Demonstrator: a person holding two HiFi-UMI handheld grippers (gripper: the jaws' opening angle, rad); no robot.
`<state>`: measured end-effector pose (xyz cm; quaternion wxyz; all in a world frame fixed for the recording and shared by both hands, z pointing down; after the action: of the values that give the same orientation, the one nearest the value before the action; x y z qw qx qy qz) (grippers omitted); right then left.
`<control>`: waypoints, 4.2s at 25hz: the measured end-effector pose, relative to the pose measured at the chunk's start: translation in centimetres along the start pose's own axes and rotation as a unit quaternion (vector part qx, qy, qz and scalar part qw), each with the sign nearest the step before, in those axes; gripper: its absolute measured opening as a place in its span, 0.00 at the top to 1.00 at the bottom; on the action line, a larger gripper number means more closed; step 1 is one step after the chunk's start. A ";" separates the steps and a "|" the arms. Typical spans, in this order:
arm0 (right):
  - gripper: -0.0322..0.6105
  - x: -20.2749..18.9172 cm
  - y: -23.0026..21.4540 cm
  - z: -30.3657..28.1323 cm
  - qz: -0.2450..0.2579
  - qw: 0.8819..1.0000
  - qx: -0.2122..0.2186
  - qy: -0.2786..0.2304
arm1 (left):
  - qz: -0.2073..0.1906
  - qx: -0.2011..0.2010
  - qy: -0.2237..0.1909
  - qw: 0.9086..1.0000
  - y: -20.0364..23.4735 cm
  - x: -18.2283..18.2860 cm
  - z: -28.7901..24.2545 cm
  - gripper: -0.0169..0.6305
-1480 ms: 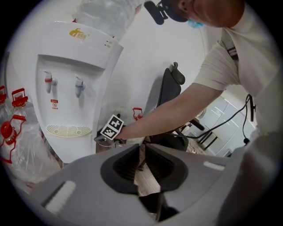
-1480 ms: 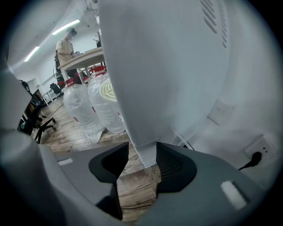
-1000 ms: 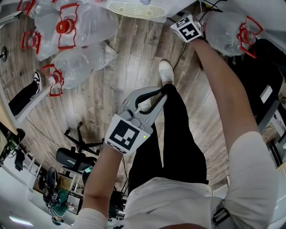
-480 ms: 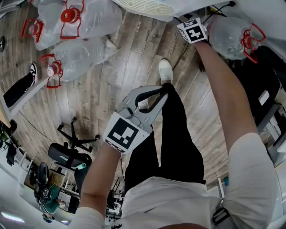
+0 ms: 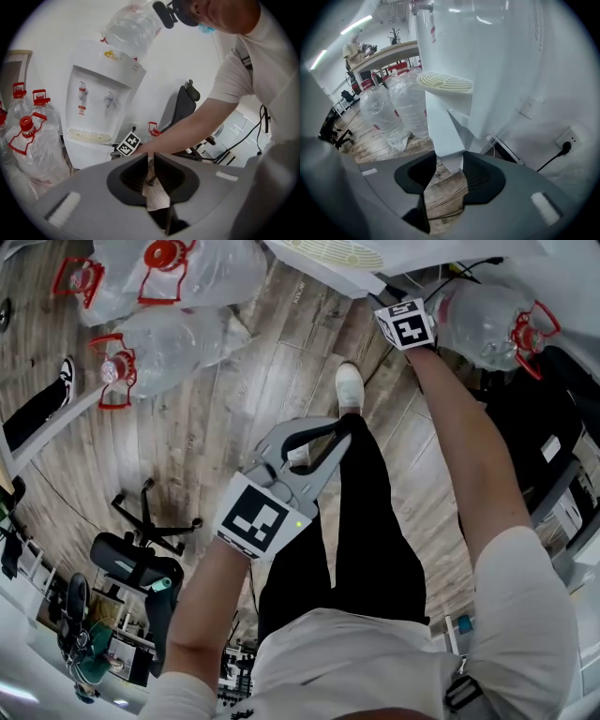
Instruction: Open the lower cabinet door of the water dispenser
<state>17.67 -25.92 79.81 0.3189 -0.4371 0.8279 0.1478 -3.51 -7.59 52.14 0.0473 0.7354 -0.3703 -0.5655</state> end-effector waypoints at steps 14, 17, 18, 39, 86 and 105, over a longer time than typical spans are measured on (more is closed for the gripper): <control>0.69 -1.0 7.4 0.8 -0.035 0.999 -0.001 0.021 | 0.003 0.027 -0.027 0.999 0.0 -0.5 6.1 0.89; 0.70 -1.2 10.0 0.6 -0.032 0.999 0.010 0.023 | 0.002 0.040 -0.035 0.999 -0.2 -1.0 7.7 0.89; 0.70 -1.2 10.9 0.5 -0.032 0.999 0.014 0.024 | 0.003 0.045 -0.038 0.998 -0.4 -1.2 8.3 0.89; 0.84 3.4 26.2 -4.5 -0.017 0.997 0.078 0.023 | 0.047 0.140 -0.102 0.984 -1.4 -6.6 19.1 0.89; 0.95 13.0 32.0 34.6 0.017 0.977 0.185 -0.100 | -0.091 0.127 -0.046 0.987 -11.6 3.5 27.6 0.89; 0.95 14.3 30.6 58.0 0.011 0.965 0.109 -0.237 | -0.099 0.122 -0.052 0.986 -19.7 8.4 29.4 0.89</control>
<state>9.84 13.07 25.67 0.5502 -0.3428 0.7444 0.1600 -18.60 11.90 25.32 -0.1183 0.7380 -0.3643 -0.5556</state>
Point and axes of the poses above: the fingertips, and each gripper's own axes: z backward along the fingers, y to its left, x out of its top, the point moved 9 cm from there along z, backward along the fingers, and after that the axes turned 9 degrees about -y, right-handed, at the moved point
